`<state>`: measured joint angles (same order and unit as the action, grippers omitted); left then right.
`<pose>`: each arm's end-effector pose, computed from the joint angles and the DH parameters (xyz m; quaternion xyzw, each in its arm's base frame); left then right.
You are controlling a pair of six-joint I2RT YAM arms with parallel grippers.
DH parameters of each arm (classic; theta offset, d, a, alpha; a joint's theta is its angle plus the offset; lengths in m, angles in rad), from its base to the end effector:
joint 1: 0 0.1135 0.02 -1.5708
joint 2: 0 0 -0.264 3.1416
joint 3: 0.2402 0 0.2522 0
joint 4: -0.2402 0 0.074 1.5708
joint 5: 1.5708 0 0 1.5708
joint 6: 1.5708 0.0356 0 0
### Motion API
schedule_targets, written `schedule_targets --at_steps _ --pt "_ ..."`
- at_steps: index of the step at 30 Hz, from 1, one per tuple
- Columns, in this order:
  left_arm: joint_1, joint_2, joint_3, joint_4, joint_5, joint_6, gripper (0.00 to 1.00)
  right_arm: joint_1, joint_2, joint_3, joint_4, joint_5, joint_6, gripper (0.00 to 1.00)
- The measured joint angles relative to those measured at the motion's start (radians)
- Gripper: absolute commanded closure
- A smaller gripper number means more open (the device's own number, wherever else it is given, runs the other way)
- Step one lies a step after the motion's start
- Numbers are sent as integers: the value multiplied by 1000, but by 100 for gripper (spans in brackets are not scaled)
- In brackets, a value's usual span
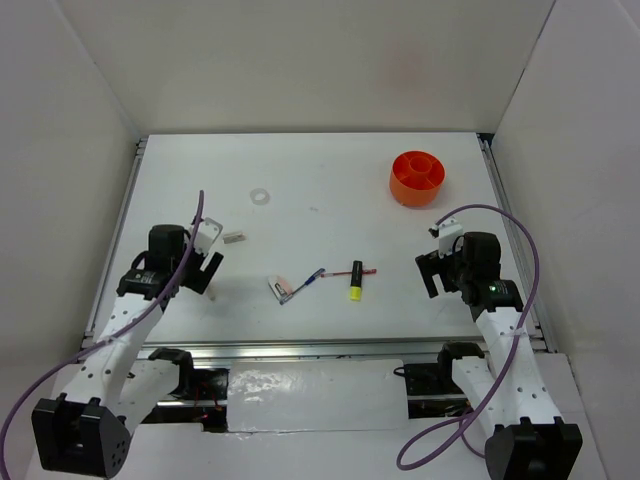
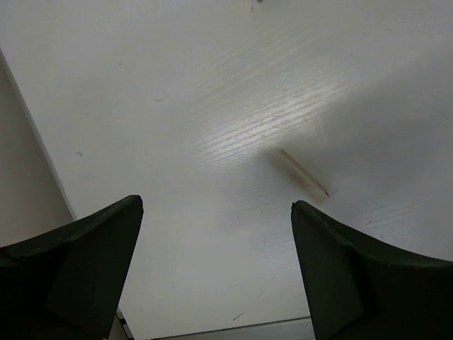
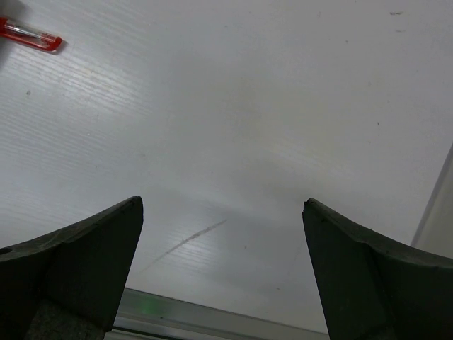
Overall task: Sort the stationery into containers
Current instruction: Pick up the pen from the center of the board.
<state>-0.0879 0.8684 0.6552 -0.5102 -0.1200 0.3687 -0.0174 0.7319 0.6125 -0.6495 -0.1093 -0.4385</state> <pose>0.1832 -0.0119 0.2494 0.1819 0.8919 0.1116 0.3987 0.1526 0.0012 0.2443 -0.2130 0.8946 -0.0391 0.3910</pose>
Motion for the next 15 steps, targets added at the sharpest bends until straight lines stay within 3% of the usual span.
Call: schedule_targets --at_steps 4,10,15 --pt "-48 35 71 -45 58 5 14 0 0 0 0 -5 8 0" --pt "-248 169 245 -26 119 -63 14 0 0 0 0 -12 34 0" --pt "-426 290 277 7 145 -139 16 0 0 0 -2 -18 53 0"
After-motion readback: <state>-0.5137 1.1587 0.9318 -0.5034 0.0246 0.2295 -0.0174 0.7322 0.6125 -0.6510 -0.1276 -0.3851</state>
